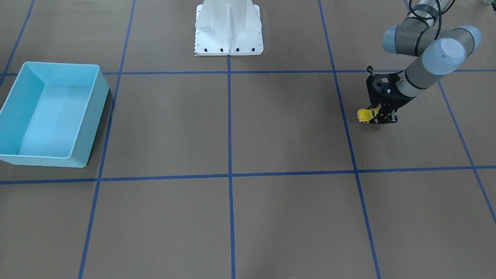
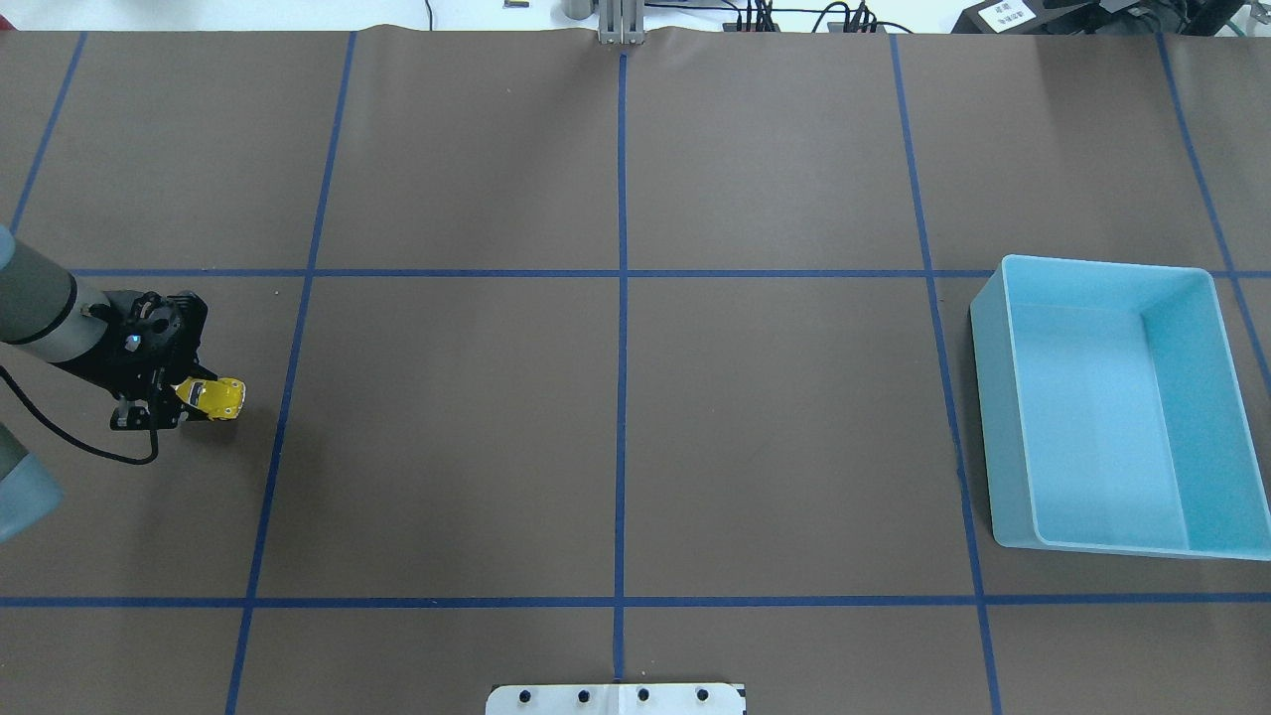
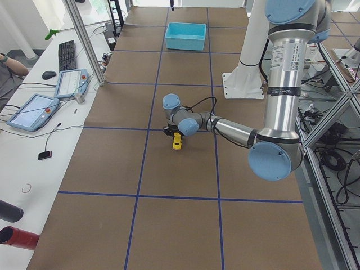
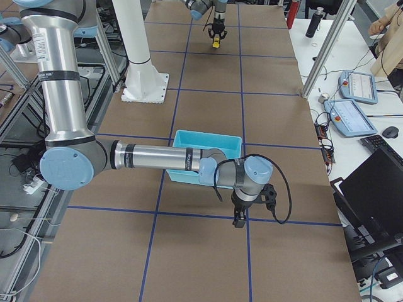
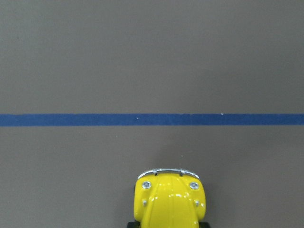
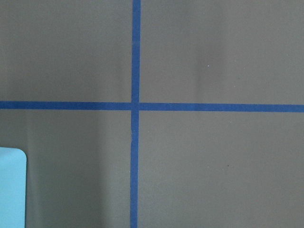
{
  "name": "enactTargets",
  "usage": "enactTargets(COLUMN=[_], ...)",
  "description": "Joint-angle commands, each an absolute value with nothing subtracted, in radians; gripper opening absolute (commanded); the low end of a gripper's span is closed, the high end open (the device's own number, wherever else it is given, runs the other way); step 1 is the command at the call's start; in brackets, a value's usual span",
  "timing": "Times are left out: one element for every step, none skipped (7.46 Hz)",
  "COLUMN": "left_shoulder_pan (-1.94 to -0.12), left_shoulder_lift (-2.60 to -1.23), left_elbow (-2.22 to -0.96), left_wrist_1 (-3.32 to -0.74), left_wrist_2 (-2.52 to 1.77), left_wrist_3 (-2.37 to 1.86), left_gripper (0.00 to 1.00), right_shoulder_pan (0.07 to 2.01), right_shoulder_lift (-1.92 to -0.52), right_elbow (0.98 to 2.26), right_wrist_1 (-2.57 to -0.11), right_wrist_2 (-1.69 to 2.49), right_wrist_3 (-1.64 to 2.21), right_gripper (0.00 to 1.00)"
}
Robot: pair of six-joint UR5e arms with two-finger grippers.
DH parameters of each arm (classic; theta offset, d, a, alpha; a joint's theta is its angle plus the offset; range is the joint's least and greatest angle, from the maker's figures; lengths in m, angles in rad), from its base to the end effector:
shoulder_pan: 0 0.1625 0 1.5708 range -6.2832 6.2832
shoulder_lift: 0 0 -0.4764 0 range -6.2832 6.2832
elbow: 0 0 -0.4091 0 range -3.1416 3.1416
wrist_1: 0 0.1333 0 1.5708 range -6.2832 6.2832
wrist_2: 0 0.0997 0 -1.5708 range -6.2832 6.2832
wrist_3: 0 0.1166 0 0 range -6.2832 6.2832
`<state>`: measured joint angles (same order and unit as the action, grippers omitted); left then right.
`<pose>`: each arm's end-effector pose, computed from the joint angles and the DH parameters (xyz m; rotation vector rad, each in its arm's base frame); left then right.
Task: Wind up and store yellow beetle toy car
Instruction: 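Press the car down with the left gripper and pull it backward to wind it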
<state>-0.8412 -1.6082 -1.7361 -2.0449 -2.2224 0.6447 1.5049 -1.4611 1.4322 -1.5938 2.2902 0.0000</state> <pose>0.3228 -0.4549 0.5660 0.6921 0.7233 1.4903 0.0197 -0.5586 0.7406 -0.0733 -0.7173 -0.0444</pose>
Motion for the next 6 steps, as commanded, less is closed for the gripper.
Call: enactTargets(left_shoulder_pan=[-0.844, -0.845, -0.845, -0.848, -0.850, -0.850], left_shoulder_lift=[-1.591, -1.591, -1.591, -1.592, -1.594, -1.595], left_elbow=[-1.700, -1.686, -1.678, -1.675, -1.675, -1.675], left_wrist_1=[-2.172, -2.207, -2.212, -2.212, -2.212, -2.214], left_wrist_2=[-2.224, -2.229, -2.262, -2.270, -2.275, -2.279], left_wrist_3=[0.641, 0.640, 0.637, 0.637, 0.637, 0.620], left_gripper=[0.00, 0.00, 0.00, 0.00, 0.00, 0.00], right_shoulder_pan=[1.505, 1.505, 1.505, 1.505, 1.505, 1.505], right_shoulder_lift=[-1.457, -1.457, -1.457, -1.457, -1.457, -1.457], right_elbow=[1.433, 1.431, 1.431, 1.431, 1.431, 1.431], right_wrist_1=[-1.589, -1.565, -1.562, -1.562, -1.562, -1.560], right_wrist_2=[2.292, 2.292, 2.292, 2.292, 2.292, 2.292], right_wrist_3=[0.000, 0.002, 0.002, 0.000, 0.002, 0.002], right_gripper=[1.00, 1.00, 1.00, 1.00, 1.00, 1.00])
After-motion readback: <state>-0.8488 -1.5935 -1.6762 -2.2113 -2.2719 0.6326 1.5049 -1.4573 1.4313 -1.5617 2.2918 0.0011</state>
